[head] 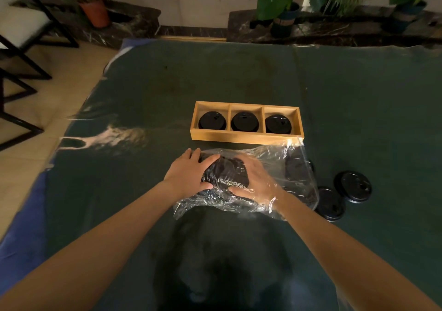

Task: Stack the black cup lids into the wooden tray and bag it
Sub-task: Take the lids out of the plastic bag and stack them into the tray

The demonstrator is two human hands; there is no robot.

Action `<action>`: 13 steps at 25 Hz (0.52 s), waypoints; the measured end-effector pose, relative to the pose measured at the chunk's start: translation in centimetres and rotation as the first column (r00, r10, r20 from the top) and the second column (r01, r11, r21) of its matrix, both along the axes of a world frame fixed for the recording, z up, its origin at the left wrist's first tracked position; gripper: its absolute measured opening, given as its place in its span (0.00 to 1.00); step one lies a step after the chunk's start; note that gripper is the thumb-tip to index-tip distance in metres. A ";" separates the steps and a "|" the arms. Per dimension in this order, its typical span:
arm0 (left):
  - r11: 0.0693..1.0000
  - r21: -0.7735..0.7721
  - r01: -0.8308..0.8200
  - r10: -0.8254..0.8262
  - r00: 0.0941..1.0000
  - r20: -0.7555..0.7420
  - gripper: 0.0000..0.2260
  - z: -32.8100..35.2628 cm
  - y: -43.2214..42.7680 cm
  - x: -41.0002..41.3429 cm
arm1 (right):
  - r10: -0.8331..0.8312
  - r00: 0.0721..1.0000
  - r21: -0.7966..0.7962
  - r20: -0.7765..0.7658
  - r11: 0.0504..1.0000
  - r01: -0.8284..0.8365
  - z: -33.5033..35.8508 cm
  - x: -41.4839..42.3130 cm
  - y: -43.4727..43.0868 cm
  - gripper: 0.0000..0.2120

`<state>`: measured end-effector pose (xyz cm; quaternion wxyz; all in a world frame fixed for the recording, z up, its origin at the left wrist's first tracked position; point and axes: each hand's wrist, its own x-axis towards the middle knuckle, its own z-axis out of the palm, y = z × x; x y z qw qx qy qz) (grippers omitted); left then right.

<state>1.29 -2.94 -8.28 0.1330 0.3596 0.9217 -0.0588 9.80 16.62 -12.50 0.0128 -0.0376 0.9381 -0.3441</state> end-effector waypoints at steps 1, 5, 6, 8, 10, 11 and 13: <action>1.000 -0.001 0.001 -0.001 1.000 -0.005 0.36 0.0 -0.1 0.0 | -0.013 0.999 -0.022 0.040 1.000 0.014 -0.1 0.2 0.4 0.42; 1.000 -0.005 0.003 -0.003 1.000 -0.008 0.36 -0.2 0.0 -0.1 | 0.009 0.988 0.004 0.152 1.000 -0.009 -0.2 0.4 1.8 0.46; 1.000 -0.008 0.002 -0.002 1.000 -0.005 0.36 -0.2 0.0 -0.1 | 0.036 0.987 0.019 0.155 0.999 -0.039 0.0 0.3 1.8 0.46; 1.000 -0.012 0.000 0.000 1.000 0.001 0.36 -0.2 0.0 -0.1 | 0.119 0.987 0.070 0.108 0.989 -0.127 0.4 0.1 1.6 0.43; 1.000 -0.012 0.000 0.000 1.000 0.003 0.36 -0.1 0.0 -0.1 | 0.172 0.982 0.134 0.075 0.974 -0.181 0.4 0.0 1.8 0.40; 1.000 -0.009 0.000 0.000 1.000 0.004 0.36 -0.2 0.0 -0.1 | 0.168 0.982 0.149 0.088 0.972 -0.180 0.6 0.1 1.9 0.39; 1.000 0.001 -0.001 0.001 1.000 0.006 0.37 -0.2 -0.1 -0.1 | 0.151 0.984 0.161 0.090 0.973 -0.164 0.7 0.6 2.4 0.37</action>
